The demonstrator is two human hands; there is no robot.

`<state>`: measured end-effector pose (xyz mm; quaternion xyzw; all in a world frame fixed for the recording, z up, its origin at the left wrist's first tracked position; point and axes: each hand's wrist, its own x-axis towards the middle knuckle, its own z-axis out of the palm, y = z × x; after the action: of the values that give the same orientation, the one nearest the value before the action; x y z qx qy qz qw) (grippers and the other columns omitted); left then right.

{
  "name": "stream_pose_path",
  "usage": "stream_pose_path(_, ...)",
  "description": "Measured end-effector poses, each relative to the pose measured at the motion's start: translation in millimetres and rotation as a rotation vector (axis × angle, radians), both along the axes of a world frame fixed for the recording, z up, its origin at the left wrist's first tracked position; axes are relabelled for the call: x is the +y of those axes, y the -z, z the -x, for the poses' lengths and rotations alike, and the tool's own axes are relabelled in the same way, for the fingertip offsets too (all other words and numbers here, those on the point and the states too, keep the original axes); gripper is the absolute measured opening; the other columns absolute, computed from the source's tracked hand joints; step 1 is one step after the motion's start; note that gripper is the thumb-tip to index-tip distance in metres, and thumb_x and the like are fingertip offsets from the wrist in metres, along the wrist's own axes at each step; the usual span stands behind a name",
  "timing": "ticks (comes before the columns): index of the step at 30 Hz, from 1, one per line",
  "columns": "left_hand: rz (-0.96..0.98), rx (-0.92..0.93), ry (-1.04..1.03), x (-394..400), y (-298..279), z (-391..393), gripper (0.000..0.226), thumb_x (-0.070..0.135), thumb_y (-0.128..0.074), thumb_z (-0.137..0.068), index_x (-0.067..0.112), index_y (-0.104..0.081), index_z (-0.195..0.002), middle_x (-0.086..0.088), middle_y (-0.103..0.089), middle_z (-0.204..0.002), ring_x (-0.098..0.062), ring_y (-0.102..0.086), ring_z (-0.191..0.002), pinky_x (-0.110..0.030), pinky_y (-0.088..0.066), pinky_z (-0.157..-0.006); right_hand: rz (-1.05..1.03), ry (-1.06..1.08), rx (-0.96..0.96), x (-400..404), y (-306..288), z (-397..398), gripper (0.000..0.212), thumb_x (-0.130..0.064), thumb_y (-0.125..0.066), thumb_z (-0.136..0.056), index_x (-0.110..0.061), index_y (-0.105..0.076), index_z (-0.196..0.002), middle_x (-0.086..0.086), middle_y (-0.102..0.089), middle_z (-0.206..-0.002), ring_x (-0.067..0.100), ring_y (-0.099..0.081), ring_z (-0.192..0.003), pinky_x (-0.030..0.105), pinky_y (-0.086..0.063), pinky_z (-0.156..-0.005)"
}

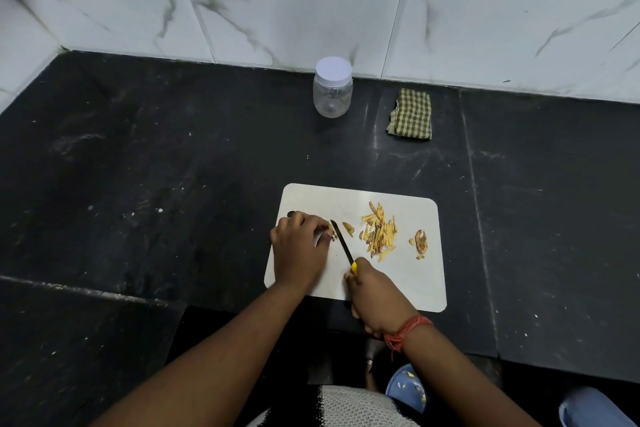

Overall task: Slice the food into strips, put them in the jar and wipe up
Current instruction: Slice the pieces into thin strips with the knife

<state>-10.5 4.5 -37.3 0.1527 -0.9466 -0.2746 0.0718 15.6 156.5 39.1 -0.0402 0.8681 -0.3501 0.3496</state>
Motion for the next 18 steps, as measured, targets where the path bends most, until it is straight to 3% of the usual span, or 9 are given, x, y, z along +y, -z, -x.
stream_pose_path(5, 0.009, -0.005, -0.001, 0, 2, 1, 0.013, 0.034, -0.068, -0.09, 0.029, -0.07, -0.102, 0.008, -0.06, -0.106, -0.02, -0.05, -0.104, -0.038, -0.033, -0.093, -0.05, -0.036, 0.023, -5, 3, 4, 0.015, -0.022, -0.033, -0.102, -0.009, -0.041, -0.105, 0.007, -0.052, -0.07, 0.012, -0.044, -0.044, 0.021, -0.034, -0.034)
stream_pose_path(13, -0.008, 0.017, 0.007, -1, 2, 1, 0.009, 0.033, -0.069, -0.09, 0.03, -0.071, -0.097, 0.009, -0.059, -0.102, -0.019, -0.049, -0.102, -0.036, -0.031, -0.092, -0.121, -0.12, 0.049, -8, 13, 6, 0.005, -0.008, -0.039, -0.098, -0.006, -0.039, -0.103, -0.002, -0.045, -0.069, 0.009, -0.042, -0.052, 0.017, -0.03, -0.036)
stream_pose_path(18, 0.004, 0.032, -0.005, -1, 4, 2, 0.005, 0.029, -0.071, -0.087, 0.028, -0.071, -0.091, 0.008, -0.059, -0.097, -0.021, -0.051, -0.097, -0.036, -0.031, -0.087, -0.21, -0.216, 0.07, -13, 14, 11, 0.018, 0.004, -0.045, -0.092, -0.007, -0.033, -0.098, -0.003, -0.041, -0.063, 0.006, -0.037, -0.049, 0.017, -0.026, -0.035)
